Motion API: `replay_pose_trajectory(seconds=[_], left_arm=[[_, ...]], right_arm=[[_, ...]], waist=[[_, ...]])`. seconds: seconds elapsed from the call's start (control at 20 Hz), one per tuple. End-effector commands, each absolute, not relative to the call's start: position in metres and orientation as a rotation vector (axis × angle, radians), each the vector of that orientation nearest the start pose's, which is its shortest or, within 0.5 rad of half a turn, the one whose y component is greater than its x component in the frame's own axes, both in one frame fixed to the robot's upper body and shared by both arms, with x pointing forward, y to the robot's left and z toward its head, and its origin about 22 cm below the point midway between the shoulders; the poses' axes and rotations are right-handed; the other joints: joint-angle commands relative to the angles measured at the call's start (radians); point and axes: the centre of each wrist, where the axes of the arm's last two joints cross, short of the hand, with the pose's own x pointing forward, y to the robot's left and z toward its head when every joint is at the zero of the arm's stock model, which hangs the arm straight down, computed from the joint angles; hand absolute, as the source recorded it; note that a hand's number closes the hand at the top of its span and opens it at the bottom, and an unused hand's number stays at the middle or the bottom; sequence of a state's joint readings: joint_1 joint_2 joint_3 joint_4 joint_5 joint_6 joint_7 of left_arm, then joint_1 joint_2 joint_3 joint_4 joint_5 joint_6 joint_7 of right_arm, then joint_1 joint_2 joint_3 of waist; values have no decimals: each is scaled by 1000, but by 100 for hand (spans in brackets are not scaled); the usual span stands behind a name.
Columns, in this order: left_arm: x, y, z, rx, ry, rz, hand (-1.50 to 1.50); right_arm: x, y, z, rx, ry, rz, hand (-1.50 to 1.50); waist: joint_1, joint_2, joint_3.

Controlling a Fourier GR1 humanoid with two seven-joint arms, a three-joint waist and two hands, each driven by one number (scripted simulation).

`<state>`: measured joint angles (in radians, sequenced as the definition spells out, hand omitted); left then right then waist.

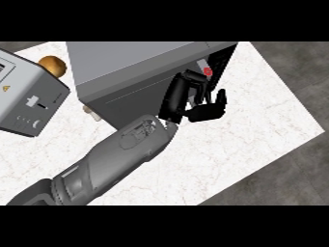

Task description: Pick up the milk, place it into the microwave and close the microwave

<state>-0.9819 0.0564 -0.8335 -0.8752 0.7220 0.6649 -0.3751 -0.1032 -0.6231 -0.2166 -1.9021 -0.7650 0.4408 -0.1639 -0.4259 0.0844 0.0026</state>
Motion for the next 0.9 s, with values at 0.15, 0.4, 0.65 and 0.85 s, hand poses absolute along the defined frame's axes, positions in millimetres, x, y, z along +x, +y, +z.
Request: replay_pose_trajectory(seconds=[0.15,0.4,0.65,0.85], left_arm=[[371,3,74,15,-1777,-57,150],[374,13,61,34,-1738,-75,150],[383,32,57,54,-1733,-124,150],[388,46,52,56,-1714,-180,150]], right_arm=[[238,-356,189,484,-2194,375,-150],[232,-365,196,433,-2213,359,-150],[228,-370,208,399,-2251,352,-150],[224,-373,210,390,-2253,343,-150]], waist=[[52,9,0],[75,6,-2],[110,8,-5],[128,13,-3]])
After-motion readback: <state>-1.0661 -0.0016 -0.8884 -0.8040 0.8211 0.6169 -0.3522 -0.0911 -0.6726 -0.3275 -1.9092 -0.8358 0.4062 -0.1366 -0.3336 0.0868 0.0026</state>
